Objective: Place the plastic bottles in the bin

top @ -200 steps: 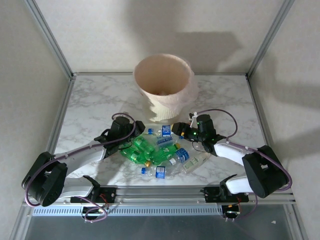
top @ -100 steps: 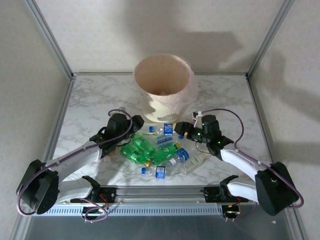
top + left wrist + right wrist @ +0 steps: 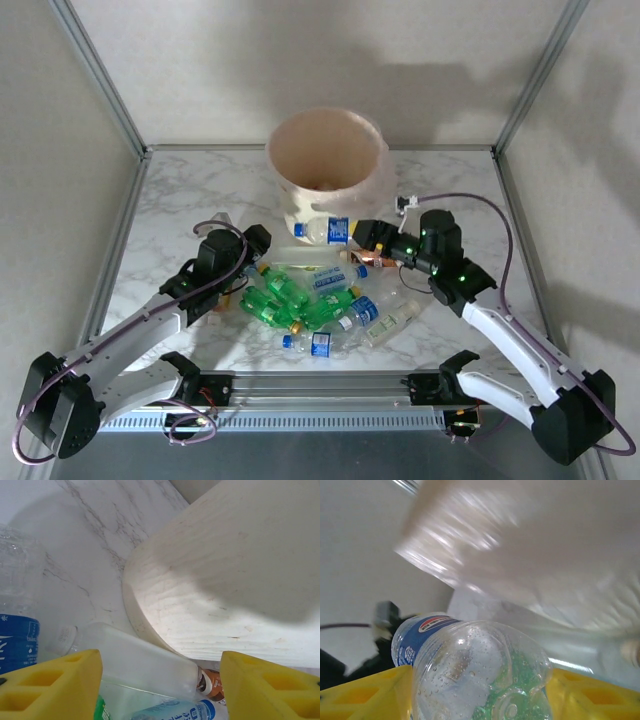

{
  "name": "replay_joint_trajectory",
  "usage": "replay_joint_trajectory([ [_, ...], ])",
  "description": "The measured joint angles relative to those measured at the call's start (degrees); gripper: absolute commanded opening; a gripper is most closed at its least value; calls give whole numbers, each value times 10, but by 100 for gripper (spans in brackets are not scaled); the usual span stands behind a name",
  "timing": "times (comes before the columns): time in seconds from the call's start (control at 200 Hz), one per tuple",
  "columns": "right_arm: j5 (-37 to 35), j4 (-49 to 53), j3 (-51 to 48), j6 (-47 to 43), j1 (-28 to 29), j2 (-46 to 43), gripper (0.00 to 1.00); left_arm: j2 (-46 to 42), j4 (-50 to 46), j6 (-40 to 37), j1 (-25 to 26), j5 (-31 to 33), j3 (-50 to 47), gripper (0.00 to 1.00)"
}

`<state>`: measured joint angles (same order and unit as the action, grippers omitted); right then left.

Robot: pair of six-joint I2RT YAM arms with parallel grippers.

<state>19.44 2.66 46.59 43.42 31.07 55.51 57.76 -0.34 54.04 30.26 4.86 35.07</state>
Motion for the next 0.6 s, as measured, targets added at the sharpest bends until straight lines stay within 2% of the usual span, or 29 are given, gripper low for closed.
replay_joint_trajectory([
  [0.16,-23,31,144,-24,1,45,67,0,0,2,0,1,0,63],
  [0.411,-84,57,388,-73,1,186,67,0,0,5,0,2,0,63],
  [0.601,-119,67,443,-88,-19,260,67,0,0,5,0,4,0,64],
])
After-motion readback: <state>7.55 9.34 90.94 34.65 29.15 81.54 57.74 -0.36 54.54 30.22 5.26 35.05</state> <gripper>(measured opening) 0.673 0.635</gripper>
